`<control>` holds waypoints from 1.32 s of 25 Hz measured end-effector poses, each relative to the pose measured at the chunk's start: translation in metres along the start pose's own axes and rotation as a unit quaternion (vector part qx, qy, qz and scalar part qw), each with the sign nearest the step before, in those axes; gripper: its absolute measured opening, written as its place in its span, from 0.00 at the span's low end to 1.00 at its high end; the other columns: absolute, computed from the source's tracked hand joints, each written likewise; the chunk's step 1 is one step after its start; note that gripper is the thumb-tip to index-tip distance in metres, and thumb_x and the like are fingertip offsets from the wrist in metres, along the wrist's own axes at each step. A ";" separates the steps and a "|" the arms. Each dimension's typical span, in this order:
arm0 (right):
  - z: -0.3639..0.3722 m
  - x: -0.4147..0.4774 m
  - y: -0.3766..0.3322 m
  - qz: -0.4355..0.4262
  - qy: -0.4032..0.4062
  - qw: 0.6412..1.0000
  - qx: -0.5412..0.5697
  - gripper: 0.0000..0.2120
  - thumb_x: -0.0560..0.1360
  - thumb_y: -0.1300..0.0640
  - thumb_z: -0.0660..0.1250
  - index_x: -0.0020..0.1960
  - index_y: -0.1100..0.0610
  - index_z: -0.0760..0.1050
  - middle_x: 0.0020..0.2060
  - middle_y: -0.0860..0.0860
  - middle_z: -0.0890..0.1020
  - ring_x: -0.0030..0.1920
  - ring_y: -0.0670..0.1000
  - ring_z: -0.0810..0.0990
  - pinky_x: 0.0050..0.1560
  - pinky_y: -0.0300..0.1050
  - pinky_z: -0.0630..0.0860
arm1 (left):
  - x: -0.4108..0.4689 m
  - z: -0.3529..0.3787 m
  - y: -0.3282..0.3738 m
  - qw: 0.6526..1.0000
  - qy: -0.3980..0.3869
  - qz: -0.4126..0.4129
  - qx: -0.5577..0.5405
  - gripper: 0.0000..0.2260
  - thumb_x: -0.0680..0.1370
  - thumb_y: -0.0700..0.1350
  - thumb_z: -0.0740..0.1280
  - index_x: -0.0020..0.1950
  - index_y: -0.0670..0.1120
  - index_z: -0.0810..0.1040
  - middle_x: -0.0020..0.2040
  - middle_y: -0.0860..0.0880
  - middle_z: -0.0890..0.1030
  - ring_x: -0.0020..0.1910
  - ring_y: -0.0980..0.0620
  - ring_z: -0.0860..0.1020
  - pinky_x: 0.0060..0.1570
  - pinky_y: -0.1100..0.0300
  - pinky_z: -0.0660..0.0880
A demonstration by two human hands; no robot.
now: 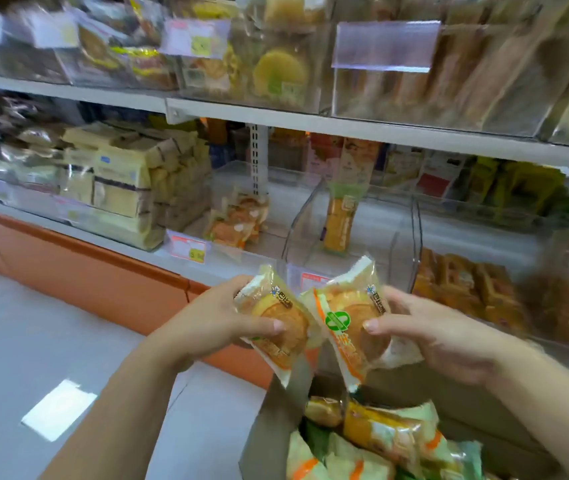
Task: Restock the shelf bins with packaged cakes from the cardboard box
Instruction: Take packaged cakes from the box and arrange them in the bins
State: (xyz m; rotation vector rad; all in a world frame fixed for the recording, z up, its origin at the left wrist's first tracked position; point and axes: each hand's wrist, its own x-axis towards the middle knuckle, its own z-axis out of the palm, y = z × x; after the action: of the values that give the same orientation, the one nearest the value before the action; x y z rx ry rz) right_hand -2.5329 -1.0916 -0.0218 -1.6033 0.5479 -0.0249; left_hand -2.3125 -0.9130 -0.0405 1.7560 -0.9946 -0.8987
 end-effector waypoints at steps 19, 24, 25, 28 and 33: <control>0.109 0.332 -0.091 0.022 0.040 0.855 -0.516 0.26 0.75 0.48 0.71 0.69 0.57 0.71 0.64 0.53 0.77 0.58 0.53 0.77 0.57 0.44 0.75 | 0.023 -0.138 -0.087 0.963 0.211 -0.049 -0.160 0.19 0.66 0.46 0.80 0.55 0.56 0.82 0.50 0.52 0.86 0.50 0.51 0.84 0.58 0.48 0.79; 0.110 0.339 -0.084 -0.015 0.041 0.829 -0.557 0.26 0.76 0.44 0.68 0.70 0.54 0.71 0.68 0.52 0.74 0.65 0.54 0.74 0.64 0.44 0.70 | 0.021 -0.135 -0.085 0.967 0.199 -0.044 -0.153 0.18 0.69 0.44 0.78 0.57 0.55 0.81 0.51 0.52 0.85 0.51 0.52 0.84 0.57 0.49 0.79; 0.106 0.332 -0.089 -0.017 0.045 0.822 -0.568 0.27 0.76 0.42 0.65 0.72 0.52 0.68 0.69 0.52 0.72 0.66 0.55 0.72 0.65 0.45 0.69 | 0.021 -0.134 -0.084 0.966 0.200 -0.041 -0.161 0.18 0.69 0.43 0.77 0.58 0.54 0.81 0.51 0.52 0.86 0.50 0.53 0.84 0.57 0.49 0.79; 0.095 0.294 -0.111 -0.112 0.126 0.853 -0.494 0.22 0.78 0.40 0.60 0.69 0.48 0.71 0.64 0.51 0.73 0.63 0.53 0.74 0.63 0.48 0.72 | 0.024 -0.132 -0.077 0.962 0.201 -0.024 -0.186 0.20 0.68 0.46 0.78 0.59 0.53 0.80 0.52 0.51 0.86 0.51 0.51 0.84 0.58 0.48 0.79; 0.101 0.216 -0.134 -0.094 -0.101 0.899 -0.416 0.24 0.71 0.36 0.67 0.66 0.40 0.72 0.56 0.34 0.78 0.54 0.33 0.76 0.50 0.27 0.69 | 0.041 -0.120 -0.056 0.952 0.220 0.053 -0.206 0.19 0.69 0.50 0.78 0.58 0.54 0.80 0.51 0.50 0.85 0.52 0.49 0.84 0.55 0.50 0.80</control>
State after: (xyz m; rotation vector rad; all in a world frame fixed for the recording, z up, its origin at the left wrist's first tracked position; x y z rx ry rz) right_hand -2.2644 -1.0742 0.0260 -2.4578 0.2324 0.2640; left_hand -2.1764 -0.8929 -0.0588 1.4405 -0.5536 -0.5595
